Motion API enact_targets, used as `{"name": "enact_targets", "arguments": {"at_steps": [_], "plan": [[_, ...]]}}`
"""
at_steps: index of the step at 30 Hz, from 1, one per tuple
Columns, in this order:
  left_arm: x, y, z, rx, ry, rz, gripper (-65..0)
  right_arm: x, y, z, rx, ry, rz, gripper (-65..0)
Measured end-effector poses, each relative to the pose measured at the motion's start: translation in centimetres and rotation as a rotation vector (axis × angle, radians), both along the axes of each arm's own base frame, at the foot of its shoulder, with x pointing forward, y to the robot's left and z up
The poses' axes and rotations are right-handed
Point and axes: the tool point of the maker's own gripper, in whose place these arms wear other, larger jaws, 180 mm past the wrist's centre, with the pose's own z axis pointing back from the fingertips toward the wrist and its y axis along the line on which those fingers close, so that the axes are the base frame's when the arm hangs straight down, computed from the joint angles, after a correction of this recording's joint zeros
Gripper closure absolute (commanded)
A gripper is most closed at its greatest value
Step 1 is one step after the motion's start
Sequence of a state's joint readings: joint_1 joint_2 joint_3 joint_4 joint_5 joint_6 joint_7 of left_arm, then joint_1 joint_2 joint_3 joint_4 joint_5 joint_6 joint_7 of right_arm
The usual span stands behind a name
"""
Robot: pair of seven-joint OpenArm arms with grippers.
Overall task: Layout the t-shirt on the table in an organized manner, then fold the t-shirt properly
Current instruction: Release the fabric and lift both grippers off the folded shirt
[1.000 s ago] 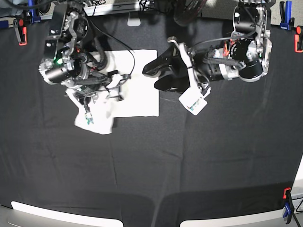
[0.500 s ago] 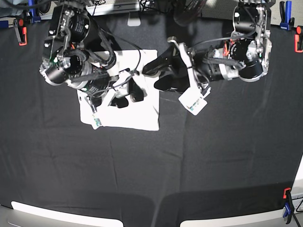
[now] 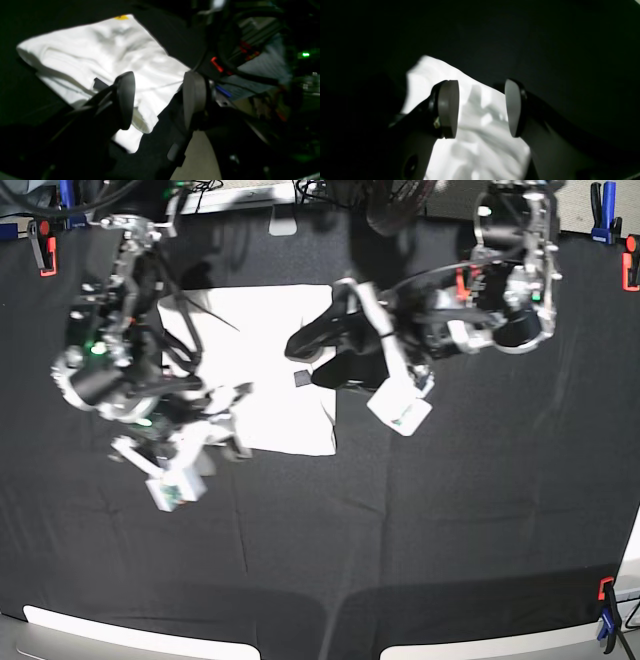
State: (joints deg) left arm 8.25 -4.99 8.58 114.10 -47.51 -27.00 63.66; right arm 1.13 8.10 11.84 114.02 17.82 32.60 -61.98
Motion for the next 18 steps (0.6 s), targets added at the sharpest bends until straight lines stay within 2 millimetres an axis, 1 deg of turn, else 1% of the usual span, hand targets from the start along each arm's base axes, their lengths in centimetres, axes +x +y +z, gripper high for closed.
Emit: {"name": "enact_targets", "arguments": {"at_steps": [2,4,7,9,11,12,13,15,16,18], "plan": [[-0.1,-0.5,0.1,0.000,-0.008,-0.004,-28.8,0.1,-3.2,0.4,-0.035,-0.009,-0.069,-28.8],[-0.7,-1.3,0.0,0.005,-0.009,-0.033,-28.8,0.1,-6.3,1.3,-0.043,-0.027,-0.142,-28.8],[-2.1,-3.1,-0.4,0.036,-0.018,-0.102,-28.8,-0.1,-9.9,2.5,-0.034,-0.051,-0.202,-28.7],[-3.6,-4.8,-0.5,0.025,0.004,-0.154,-28.8,-0.2,-12.0,2.2,-0.042,-0.031,-0.237,-28.6],[-4.8,-6.3,-1.0,0.031,-0.008,-0.188,-28.8,-0.3,-13.4,0.8,-0.036,0.026,-0.242,-28.6],[-5.3,-6.9,-1.9,0.069,-0.017,-0.196,-28.8,-0.3,-13.7,-0.3,-0.032,0.064,-0.232,-28.6],[-5.3,-7.1,-3.3,0.129,-0.020,-0.187,-28.8,-0.5,-14.2,-1.5,-0.049,0.107,-0.219,-28.6],[-5.1,-7.0,-6.4,0.255,-0.001,-0.155,-28.8,-1.0,-14.7,-3.7,-0.088,0.185,-0.164,-28.6],[-4.8,-6.7,-7.6,0.290,0.015,-0.128,-28.8,-1.2,-14.8,-4.6,-0.107,0.216,-0.141,-28.6],[-5.2,-6.8,-9.0,0.302,0.043,-0.132,-28.8,-1.0,-14.2,-5.6,-0.120,0.237,-0.094,-28.6]]}}
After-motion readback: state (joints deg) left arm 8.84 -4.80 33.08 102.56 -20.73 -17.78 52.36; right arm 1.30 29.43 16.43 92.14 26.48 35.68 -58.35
